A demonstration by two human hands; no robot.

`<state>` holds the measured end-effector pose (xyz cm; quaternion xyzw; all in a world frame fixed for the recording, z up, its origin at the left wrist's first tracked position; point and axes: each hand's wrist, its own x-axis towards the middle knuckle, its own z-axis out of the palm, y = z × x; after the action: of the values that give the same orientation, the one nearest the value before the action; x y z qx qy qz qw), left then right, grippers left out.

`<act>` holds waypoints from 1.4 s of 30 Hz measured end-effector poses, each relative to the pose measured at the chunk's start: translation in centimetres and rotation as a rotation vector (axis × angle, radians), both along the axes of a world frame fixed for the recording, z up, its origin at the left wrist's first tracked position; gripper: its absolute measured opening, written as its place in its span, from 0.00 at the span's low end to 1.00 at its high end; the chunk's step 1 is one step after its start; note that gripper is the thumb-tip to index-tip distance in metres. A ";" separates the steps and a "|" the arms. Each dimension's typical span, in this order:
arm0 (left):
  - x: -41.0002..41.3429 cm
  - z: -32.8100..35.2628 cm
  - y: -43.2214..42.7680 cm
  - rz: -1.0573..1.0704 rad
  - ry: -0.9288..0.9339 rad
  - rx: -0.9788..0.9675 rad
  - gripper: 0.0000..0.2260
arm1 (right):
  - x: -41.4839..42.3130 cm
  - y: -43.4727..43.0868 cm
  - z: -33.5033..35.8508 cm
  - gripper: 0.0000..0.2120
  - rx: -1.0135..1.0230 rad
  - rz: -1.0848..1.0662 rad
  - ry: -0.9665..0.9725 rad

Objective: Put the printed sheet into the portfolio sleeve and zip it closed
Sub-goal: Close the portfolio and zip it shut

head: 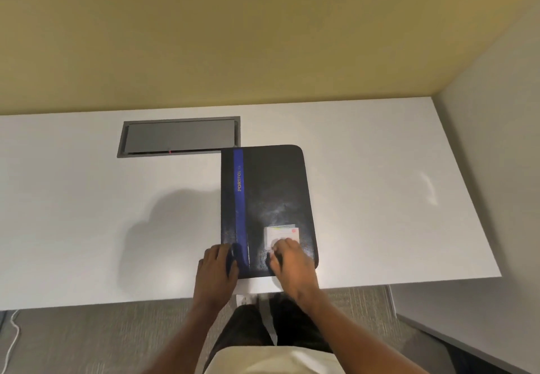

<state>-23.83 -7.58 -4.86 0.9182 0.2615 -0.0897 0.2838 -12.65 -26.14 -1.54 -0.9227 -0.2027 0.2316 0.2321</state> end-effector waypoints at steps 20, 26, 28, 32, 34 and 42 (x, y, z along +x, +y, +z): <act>-6.6 -1.8 2.4 0.020 -0.005 -0.158 0.05 | -13.9 9.4 -3.5 0.13 0.030 -0.342 0.160; -6.3 -1.1 2.9 -0.042 -0.060 -0.154 0.05 | -15.1 9.8 -4.4 0.07 0.087 -0.548 0.194; -6.2 -0.9 3.2 -0.115 -0.033 -0.062 0.05 | -15.2 9.7 -4.4 0.08 0.053 -0.552 0.152; -5.8 -0.4 3.5 -0.189 -0.012 0.034 0.08 | -15.0 10.2 -4.1 0.09 -0.004 -0.515 0.062; -5.7 -0.3 3.5 -0.207 -0.008 0.073 0.09 | -14.8 10.7 -3.9 0.09 0.002 -0.549 0.047; -5.0 0.5 3.5 -0.285 0.092 0.220 0.12 | -14.9 9.7 -4.2 0.10 -0.101 -0.456 -0.068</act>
<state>-28.80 -4.13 -4.34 0.9663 0.1499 -0.1416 0.1539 -27.60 -16.46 -5.79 -0.9623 0.0154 0.1518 0.2250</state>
